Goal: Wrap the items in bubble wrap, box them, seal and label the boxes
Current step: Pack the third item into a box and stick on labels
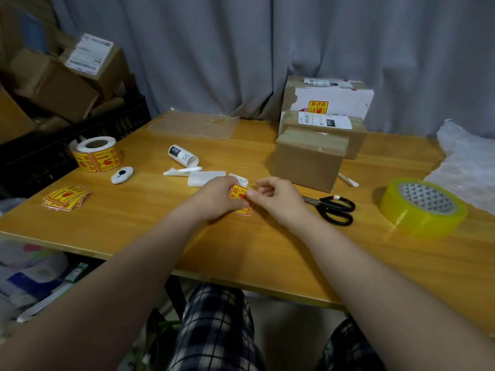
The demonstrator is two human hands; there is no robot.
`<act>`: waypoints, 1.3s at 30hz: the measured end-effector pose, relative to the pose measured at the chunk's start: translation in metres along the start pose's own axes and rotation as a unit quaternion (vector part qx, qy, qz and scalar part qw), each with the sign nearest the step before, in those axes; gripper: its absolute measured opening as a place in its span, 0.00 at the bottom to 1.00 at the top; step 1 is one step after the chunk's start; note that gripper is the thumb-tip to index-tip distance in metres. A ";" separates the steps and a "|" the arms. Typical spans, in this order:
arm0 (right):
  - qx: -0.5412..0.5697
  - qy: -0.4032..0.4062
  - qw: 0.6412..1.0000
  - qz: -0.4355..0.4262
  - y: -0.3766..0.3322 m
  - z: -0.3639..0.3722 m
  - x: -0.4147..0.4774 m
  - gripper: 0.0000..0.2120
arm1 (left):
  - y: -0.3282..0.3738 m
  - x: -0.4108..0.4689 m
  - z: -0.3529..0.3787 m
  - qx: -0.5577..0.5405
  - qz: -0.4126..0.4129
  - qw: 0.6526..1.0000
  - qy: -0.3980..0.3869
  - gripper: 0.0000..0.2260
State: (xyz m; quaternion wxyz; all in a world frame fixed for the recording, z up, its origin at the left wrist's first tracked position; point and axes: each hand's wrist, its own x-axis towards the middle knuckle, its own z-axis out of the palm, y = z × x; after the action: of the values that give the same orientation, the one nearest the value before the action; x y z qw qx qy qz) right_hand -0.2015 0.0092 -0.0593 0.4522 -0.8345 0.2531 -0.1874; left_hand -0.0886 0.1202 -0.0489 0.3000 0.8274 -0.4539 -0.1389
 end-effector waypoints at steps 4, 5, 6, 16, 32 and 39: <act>0.174 0.032 0.984 0.008 0.003 -0.013 -0.005 0.02 | 0.017 0.003 0.017 -0.142 0.029 0.989 0.033 0.08; 0.202 0.053 0.978 0.009 0.004 -0.017 -0.005 0.02 | 0.022 0.003 0.020 -0.172 0.028 0.984 0.034 0.06; 0.217 0.068 0.974 0.007 0.005 -0.021 -0.006 0.04 | 0.027 0.005 0.023 -0.200 0.026 0.979 0.041 0.05; 0.212 0.119 0.969 -0.040 0.023 -0.055 -0.010 0.04 | 0.055 0.018 0.029 -0.305 0.034 0.951 0.027 0.05; 0.139 0.142 0.968 -0.155 0.028 -0.052 -0.012 0.08 | 0.047 0.014 0.055 -0.510 0.065 0.857 0.035 0.03; 0.217 0.093 0.962 -0.135 0.027 -0.051 -0.014 0.08 | 0.043 0.012 0.054 -0.497 0.084 0.863 0.040 0.05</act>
State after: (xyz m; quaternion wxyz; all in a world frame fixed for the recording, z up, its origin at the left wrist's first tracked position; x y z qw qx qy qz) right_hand -0.2470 -0.0283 -0.0569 0.5676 -0.7214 0.1327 -0.3739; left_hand -0.1375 0.0726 -0.0637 0.6998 0.5321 -0.3804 -0.2872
